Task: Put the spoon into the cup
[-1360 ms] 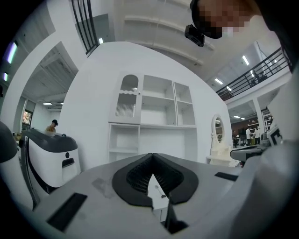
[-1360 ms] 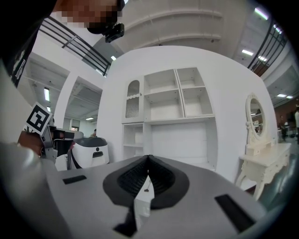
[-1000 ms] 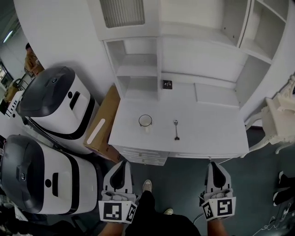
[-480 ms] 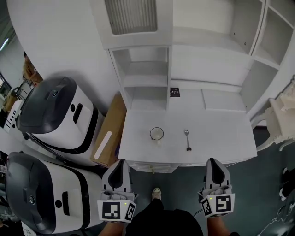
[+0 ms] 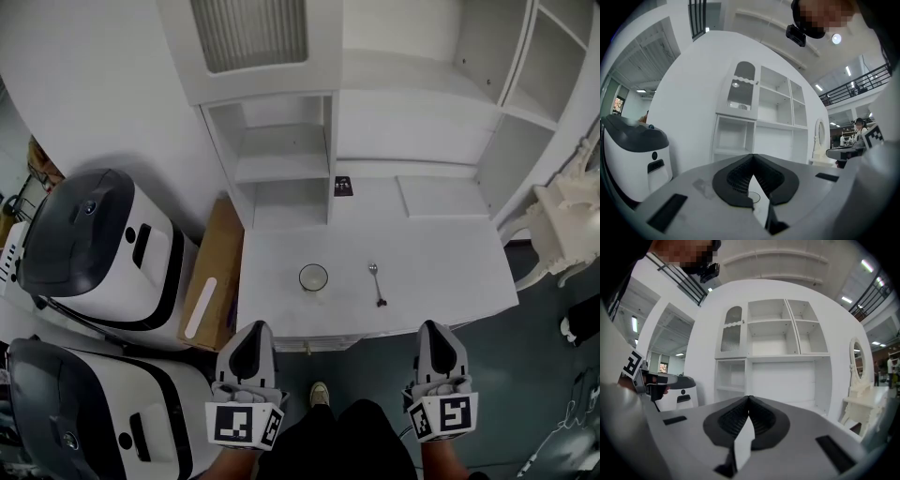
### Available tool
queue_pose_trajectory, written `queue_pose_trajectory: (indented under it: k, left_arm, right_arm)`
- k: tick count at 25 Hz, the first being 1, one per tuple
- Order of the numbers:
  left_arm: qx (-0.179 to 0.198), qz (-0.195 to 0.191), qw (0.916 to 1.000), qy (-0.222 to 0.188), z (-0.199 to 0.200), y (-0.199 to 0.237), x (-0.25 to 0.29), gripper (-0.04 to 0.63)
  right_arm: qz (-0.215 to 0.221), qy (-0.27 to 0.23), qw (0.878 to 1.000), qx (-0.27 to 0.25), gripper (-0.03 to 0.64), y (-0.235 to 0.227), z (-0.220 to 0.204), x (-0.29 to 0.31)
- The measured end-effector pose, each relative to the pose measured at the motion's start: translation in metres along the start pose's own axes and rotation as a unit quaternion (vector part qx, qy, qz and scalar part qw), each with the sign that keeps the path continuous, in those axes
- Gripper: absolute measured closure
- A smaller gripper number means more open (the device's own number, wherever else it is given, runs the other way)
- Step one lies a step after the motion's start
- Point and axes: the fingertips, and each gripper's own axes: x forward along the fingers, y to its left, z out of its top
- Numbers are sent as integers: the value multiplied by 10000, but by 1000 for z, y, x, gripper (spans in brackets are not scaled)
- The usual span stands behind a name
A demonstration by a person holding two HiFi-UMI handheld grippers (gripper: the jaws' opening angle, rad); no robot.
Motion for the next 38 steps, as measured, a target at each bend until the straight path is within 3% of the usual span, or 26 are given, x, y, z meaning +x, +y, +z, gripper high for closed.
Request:
queue_pose_trajectory:
  k: [7,16,38]
  left_arm:
    - [47,-142,9999,53,2,-19,15,589]
    - [32,96,9998,157,-4,-31,30,589]
    - [40,294,9962,819,-53,-46,66,589]
  right_arm:
    - [105,62,9999,115,557,-9,-2,7]
    - [377,351,9987,4,555,-29,-14,28]
    - [737,1329,9883,135,554,-51,-85,59]
